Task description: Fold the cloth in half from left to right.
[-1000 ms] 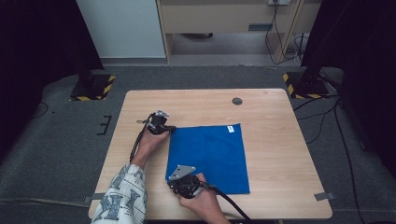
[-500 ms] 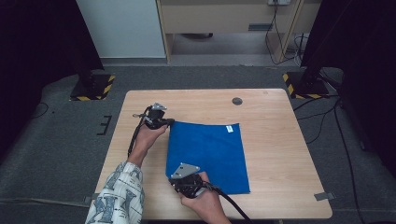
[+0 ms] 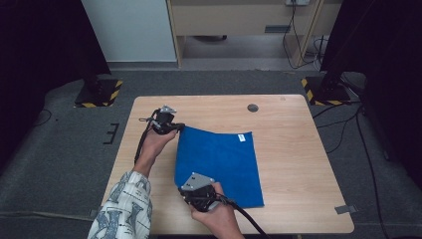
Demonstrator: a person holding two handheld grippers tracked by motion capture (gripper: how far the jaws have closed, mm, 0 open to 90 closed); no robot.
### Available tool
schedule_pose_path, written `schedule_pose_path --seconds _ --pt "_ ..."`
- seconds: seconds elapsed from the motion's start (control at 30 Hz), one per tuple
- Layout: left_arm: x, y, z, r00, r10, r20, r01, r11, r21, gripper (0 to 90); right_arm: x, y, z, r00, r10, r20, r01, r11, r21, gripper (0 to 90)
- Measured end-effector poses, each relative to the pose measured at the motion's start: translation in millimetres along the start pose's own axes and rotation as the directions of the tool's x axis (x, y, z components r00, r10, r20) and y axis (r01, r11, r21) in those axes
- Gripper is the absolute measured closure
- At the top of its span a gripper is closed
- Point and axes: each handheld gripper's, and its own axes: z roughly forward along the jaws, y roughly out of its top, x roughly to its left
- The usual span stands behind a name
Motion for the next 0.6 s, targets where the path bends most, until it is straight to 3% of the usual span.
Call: schedule_pose_path --seconds 0.3,0.6 --pt "-2.3 14.8 -7.5 0.9997 0.022 -0.007 -0.022 0.9997 -0.010 89.8 1.2 8.7 -3.7 1.0000 0.000 -0.002 0.000 1.000 -0.027 87.9" --pt "2.6 15.8 -10.4 0.9996 0.019 -0.021 -0.020 0.9998 -0.006 89.8 6.3 13.8 -4.3 0.9999 -0.016 -0.001 0.016 0.999 -0.031 88.2"
